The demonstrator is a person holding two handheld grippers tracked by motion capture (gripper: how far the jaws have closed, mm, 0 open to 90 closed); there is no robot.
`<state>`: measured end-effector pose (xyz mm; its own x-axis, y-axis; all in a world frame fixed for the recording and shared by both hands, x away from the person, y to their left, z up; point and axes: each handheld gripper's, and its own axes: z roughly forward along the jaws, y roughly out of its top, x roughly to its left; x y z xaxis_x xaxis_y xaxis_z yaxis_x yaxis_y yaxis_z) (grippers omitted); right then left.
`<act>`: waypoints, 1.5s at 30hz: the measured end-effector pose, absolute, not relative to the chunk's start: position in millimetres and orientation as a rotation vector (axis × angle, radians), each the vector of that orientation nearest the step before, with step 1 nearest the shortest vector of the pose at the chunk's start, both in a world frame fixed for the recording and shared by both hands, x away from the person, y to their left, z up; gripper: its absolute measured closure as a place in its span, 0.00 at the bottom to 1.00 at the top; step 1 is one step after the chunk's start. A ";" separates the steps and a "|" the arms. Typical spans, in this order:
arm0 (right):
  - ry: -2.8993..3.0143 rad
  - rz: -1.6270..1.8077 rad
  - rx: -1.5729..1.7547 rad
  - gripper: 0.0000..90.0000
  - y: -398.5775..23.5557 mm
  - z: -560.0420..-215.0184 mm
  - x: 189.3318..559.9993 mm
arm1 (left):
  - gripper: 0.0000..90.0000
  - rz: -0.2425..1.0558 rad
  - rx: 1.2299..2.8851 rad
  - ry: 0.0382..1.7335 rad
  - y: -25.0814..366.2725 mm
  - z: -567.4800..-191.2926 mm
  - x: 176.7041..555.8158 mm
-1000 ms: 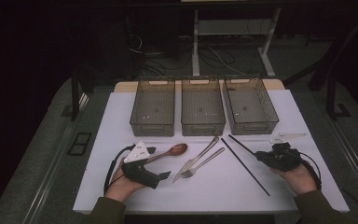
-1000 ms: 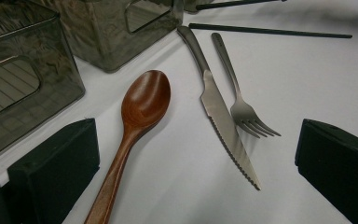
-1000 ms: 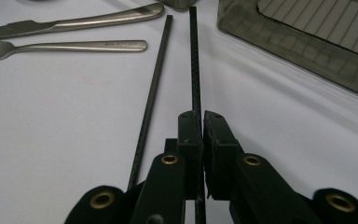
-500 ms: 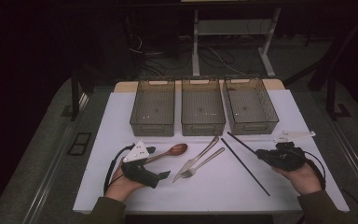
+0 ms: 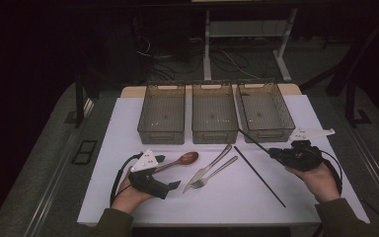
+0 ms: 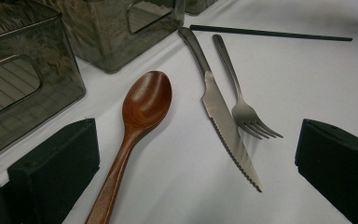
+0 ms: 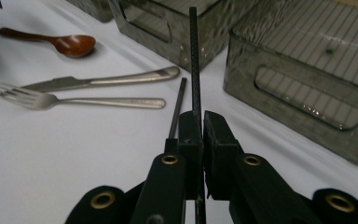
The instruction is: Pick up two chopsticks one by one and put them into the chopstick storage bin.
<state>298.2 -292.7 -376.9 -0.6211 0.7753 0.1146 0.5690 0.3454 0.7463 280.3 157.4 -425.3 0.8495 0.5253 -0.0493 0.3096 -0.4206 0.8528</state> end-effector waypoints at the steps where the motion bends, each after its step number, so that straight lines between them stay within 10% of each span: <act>1: 2.351 1.146 1.199 0.95 -291.3 -376.0 299.9 | 0.00 0.276 2.043 0.610 157.5 -425.1 280.4; 45: 2.372 1.225 1.120 0.95 -175.7 -328.2 394.1 | 0.00 0.282 2.024 0.611 152.1 -425.5 279.9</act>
